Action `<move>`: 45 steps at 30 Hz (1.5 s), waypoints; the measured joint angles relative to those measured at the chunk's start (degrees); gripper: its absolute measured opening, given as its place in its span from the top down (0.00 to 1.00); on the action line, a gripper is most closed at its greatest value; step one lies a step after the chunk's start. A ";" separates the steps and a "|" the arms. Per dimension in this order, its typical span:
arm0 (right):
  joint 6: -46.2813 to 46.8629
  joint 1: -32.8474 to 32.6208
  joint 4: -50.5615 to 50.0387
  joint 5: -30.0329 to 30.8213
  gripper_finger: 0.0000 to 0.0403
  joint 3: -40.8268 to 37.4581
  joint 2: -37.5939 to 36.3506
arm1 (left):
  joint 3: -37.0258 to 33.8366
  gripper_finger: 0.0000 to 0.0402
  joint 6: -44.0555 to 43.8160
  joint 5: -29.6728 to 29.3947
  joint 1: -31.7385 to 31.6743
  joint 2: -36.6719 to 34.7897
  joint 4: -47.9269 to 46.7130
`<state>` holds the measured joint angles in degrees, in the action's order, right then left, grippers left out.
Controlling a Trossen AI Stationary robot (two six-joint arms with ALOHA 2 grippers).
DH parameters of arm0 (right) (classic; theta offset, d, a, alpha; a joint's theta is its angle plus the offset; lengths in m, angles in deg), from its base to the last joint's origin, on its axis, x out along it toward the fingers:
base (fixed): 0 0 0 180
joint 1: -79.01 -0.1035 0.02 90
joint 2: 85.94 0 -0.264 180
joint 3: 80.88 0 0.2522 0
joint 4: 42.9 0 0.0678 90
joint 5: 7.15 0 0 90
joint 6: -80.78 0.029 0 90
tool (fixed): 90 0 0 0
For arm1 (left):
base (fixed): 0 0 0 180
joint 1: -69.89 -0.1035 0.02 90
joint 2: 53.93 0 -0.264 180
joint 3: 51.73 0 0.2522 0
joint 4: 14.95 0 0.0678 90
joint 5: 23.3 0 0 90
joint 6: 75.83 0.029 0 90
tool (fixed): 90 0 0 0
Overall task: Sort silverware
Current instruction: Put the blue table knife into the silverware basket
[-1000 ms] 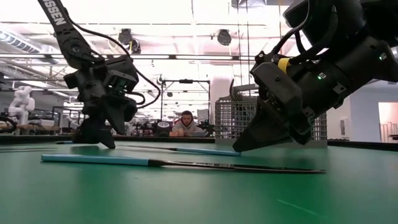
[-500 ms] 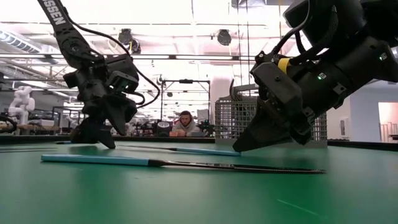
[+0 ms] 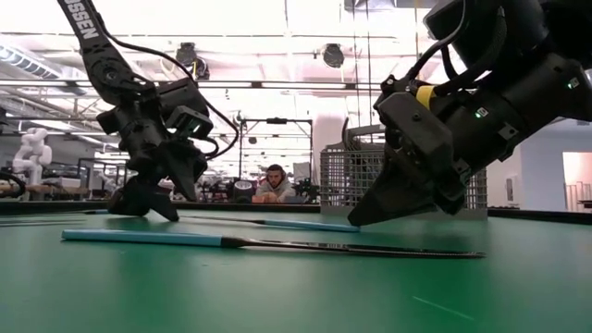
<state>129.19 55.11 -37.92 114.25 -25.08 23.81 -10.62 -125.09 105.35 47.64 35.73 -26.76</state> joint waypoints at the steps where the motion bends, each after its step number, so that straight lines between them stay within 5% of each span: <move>1: -0.01 0.00 -0.01 -0.03 1.00 0.00 0.00 | -0.01 0.56 0.01 -0.05 0.14 0.00 0.45; 17: -0.04 -0.50 -0.17 -0.70 1.00 0.01 -0.12 | 0.17 0.56 8.22 1.34 0.19 -3.15 7.31; 31: -0.10 -0.12 0.55 0.11 1.00 0.10 -0.04 | 0.73 0.56 6.84 9.38 0.65 -10.16 13.12; 45: -0.18 -0.23 0.50 0.20 1.00 0.07 -0.04 | 0.64 0.56 3.18 7.29 4.72 -10.16 15.51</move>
<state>129.01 54.88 -37.42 114.45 -25.01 23.77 -9.98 -121.91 112.65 52.35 25.57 -11.25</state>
